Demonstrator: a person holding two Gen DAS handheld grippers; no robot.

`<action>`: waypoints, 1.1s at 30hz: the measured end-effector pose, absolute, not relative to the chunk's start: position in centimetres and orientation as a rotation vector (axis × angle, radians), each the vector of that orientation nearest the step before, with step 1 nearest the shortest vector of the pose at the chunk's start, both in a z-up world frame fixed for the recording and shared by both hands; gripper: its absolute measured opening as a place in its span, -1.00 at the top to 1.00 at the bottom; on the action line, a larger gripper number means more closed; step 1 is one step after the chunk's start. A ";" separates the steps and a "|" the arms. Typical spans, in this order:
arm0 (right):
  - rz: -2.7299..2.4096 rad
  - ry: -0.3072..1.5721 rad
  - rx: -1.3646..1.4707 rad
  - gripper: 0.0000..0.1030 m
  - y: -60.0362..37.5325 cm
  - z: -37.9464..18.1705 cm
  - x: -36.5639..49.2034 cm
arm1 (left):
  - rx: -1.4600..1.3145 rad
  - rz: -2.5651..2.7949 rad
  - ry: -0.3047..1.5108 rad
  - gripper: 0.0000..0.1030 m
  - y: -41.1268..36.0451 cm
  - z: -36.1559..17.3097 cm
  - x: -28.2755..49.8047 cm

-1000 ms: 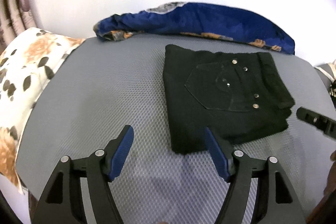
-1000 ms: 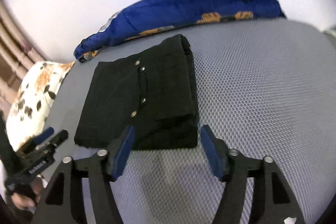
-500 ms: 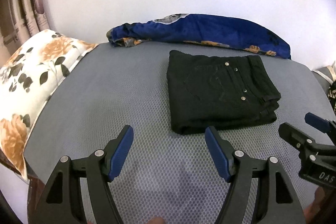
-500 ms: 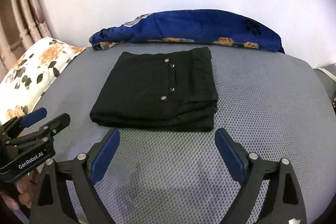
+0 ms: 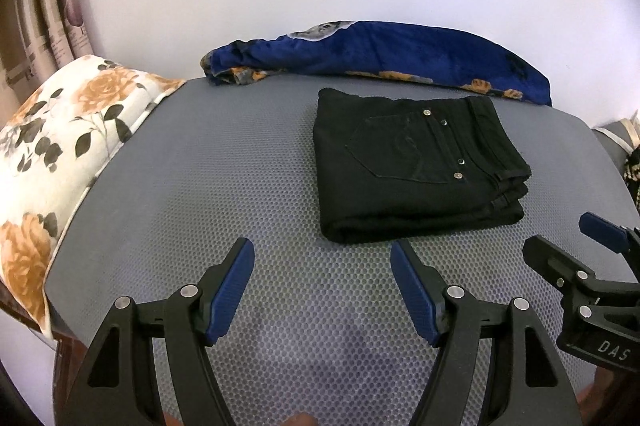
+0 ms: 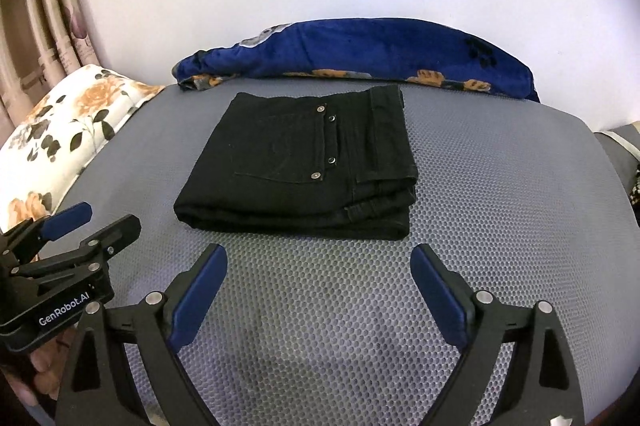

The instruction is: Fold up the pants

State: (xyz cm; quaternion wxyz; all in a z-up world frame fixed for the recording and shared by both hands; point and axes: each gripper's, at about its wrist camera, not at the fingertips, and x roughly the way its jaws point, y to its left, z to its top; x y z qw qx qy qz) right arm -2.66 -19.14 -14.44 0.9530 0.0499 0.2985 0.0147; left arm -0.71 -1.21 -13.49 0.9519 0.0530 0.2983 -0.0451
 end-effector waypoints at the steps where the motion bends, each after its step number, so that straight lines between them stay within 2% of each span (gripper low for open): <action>1: 0.028 0.606 0.100 -0.78 -19.1 -14.5 -2.7 | 0.108 -0.091 0.606 -0.38 -1.2 -13.5 -0.7; 33: 0.050 0.648 0.120 -0.79 -19.1 -15.1 -2.0 | 0.145 -0.094 0.600 -0.38 -1.8 -14.1 -0.5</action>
